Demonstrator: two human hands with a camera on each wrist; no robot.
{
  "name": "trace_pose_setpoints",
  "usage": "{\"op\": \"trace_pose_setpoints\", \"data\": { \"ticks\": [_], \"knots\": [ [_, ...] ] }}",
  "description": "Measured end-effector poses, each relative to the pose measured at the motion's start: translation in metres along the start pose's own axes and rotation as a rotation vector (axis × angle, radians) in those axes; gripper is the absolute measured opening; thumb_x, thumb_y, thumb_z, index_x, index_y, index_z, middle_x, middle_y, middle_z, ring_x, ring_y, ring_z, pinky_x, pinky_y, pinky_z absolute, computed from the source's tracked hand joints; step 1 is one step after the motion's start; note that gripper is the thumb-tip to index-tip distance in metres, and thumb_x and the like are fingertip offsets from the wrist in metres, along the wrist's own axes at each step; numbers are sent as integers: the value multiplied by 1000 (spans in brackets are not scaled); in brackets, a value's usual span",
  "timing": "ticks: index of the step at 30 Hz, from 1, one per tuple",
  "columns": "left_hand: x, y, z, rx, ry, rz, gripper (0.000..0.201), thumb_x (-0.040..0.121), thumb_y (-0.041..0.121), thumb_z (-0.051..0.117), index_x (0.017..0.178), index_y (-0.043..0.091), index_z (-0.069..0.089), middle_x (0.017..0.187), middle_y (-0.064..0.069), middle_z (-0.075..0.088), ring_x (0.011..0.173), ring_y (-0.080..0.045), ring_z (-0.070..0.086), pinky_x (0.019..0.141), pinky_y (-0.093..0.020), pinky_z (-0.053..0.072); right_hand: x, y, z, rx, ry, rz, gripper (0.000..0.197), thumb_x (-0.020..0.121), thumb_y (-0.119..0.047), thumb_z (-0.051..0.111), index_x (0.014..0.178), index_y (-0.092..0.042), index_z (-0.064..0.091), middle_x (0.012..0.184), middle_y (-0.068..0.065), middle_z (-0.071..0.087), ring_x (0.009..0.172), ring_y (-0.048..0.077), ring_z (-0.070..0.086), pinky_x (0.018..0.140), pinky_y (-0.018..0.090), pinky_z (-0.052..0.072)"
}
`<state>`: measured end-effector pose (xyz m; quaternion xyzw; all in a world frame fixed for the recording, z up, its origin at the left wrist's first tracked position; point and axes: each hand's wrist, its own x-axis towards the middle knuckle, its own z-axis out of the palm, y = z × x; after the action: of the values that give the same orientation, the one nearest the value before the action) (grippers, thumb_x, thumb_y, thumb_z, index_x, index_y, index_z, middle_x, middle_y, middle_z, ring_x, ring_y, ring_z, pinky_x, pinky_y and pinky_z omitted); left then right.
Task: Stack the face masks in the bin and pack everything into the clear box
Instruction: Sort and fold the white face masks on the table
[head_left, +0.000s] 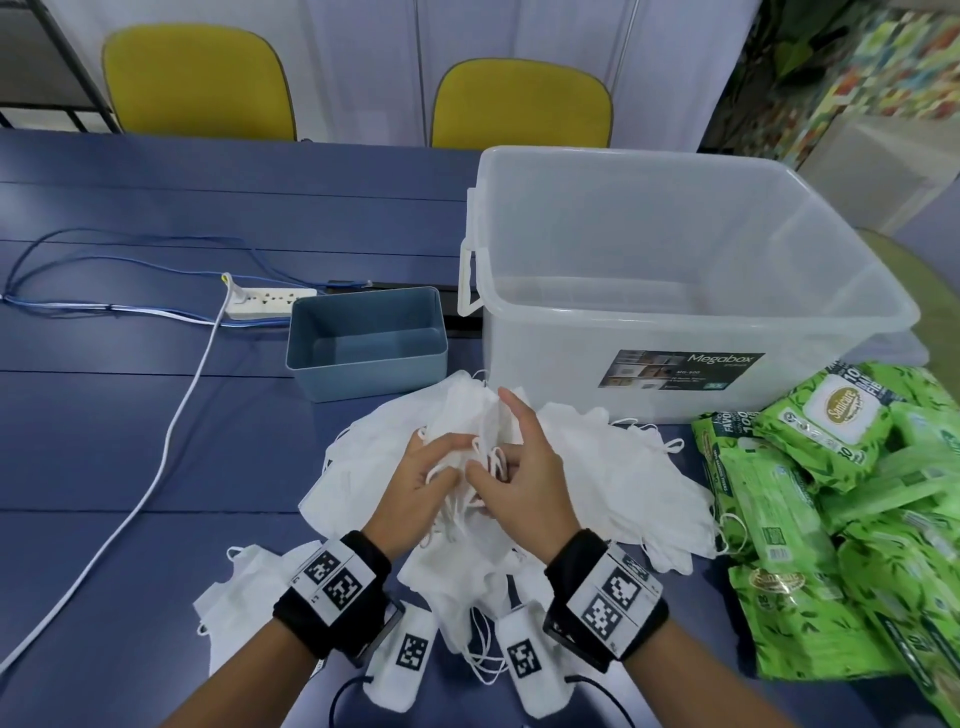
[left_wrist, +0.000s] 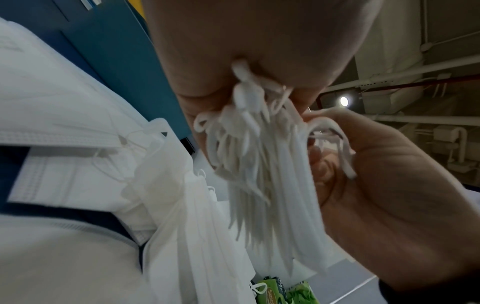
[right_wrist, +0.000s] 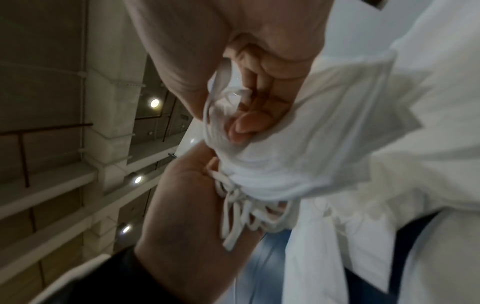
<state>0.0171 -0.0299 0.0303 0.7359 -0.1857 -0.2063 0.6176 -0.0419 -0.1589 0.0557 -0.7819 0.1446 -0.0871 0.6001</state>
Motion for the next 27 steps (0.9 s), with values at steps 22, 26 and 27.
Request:
{"op": "trace_pose_setpoints", "data": {
  "ticks": [22,26,27],
  "knots": [
    [-2,-23,-37,-200,357,-117,26,84,2,67,107,12,62,104,-4,70,95,-19,67,74,-20,55,49,106,-99,-855,-126,433,129,58,-52,84,151,-32,-3,160,1,-3,147,30,-10,113,61,6],
    [-2,-23,-45,-176,369,-105,23,85,3,66,105,13,63,107,-9,69,99,-23,66,84,-32,53,55,111,-94,-874,-266,386,142,47,-57,86,148,-40,-12,160,-4,8,148,27,-3,108,69,-3],
    [-2,-24,-46,-178,368,-109,23,84,3,67,106,12,63,108,-10,69,99,-24,66,84,-33,53,56,111,-91,-877,-265,367,140,47,-55,86,149,-39,-8,159,-3,13,147,25,6,109,67,-2]
  ]
}}
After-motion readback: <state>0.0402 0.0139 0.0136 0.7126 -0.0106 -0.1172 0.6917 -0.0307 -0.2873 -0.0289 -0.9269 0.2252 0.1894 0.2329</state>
